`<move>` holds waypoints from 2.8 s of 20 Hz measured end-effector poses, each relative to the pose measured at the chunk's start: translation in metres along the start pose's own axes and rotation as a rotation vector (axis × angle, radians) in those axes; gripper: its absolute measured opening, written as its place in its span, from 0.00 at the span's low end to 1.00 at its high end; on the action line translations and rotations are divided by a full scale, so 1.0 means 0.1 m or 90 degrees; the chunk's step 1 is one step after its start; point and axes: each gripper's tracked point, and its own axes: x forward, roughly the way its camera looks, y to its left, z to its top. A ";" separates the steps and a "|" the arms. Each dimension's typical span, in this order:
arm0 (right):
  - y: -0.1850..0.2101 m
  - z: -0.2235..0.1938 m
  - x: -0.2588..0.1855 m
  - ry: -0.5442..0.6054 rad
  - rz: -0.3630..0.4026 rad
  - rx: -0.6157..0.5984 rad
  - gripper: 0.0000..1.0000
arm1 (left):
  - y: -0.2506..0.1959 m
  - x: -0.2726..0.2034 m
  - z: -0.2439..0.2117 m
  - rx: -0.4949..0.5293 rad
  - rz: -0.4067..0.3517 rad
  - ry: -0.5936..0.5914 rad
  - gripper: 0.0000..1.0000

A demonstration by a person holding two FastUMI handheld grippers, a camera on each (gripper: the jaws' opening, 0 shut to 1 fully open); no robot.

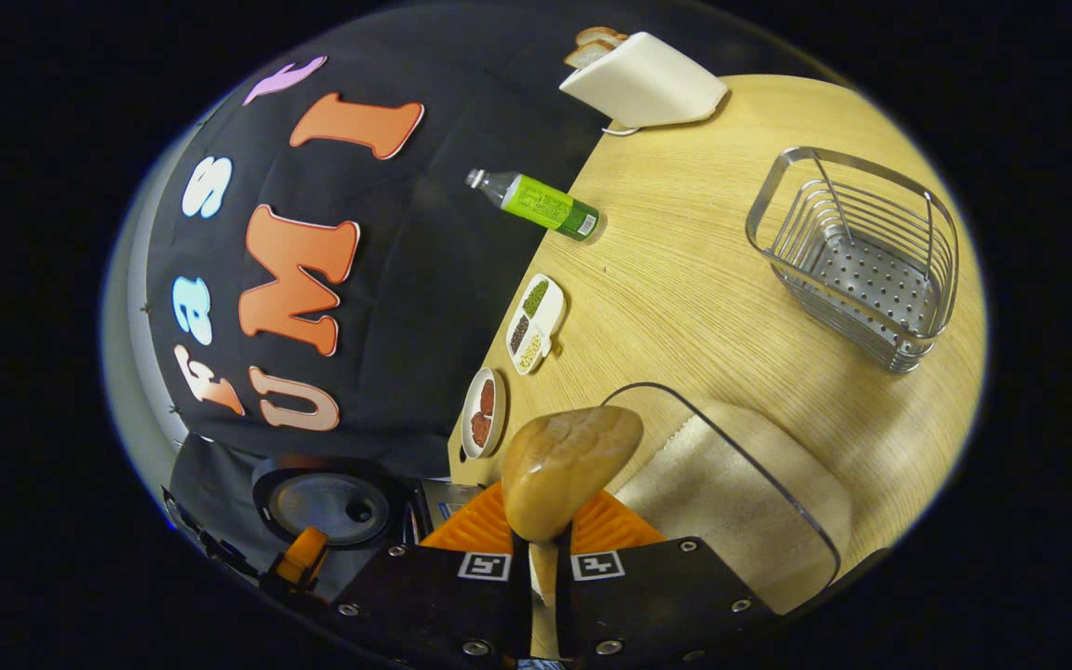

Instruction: Close the left gripper, press the button to open the rice cooker; take a wooden spoon from the chopstick holder with the right hand, scoop a spoonful of rice and pour it into the rice cooker, then put the wooden spoon back into the chopstick holder.

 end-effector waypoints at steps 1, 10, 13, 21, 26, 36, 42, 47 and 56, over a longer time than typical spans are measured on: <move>-0.04 0.01 -0.02 0.006 0.004 0.015 0.10 | 0.00 -0.02 -0.01 -0.003 0.003 0.001 0.91; 0.24 0.38 -0.41 0.023 0.129 0.177 0.09 | -0.14 -0.14 0.10 -0.023 0.023 -0.017 0.91; 0.54 0.51 -0.48 0.043 0.192 0.240 0.09 | -0.15 -0.23 0.17 -0.035 0.039 -0.033 0.83; 1.36 0.39 -0.18 0.172 0.245 0.274 0.09 | 0.31 -0.71 0.17 -0.091 0.167 -0.065 0.91; 2.01 0.08 0.03 0.266 0.286 0.250 0.09 | 0.78 -1.21 0.14 -0.096 0.279 -0.093 0.91; 2.47 -0.61 0.52 0.351 0.258 0.134 0.09 | 1.04 -1.74 -0.16 -0.053 0.382 -0.075 0.82; 2.60 -0.81 0.70 0.314 0.229 0.029 0.09 | 1.11 -1.72 -0.37 -0.089 0.370 -0.051 0.83; 2.59 -0.91 0.90 0.265 0.181 -0.068 0.09 | 1.14 -1.65 -0.50 -0.092 0.350 -0.031 0.91; 2.91 -1.25 1.00 0.213 0.188 -0.282 0.09 | 1.12 -1.48 -0.64 -0.087 0.310 -0.015 0.91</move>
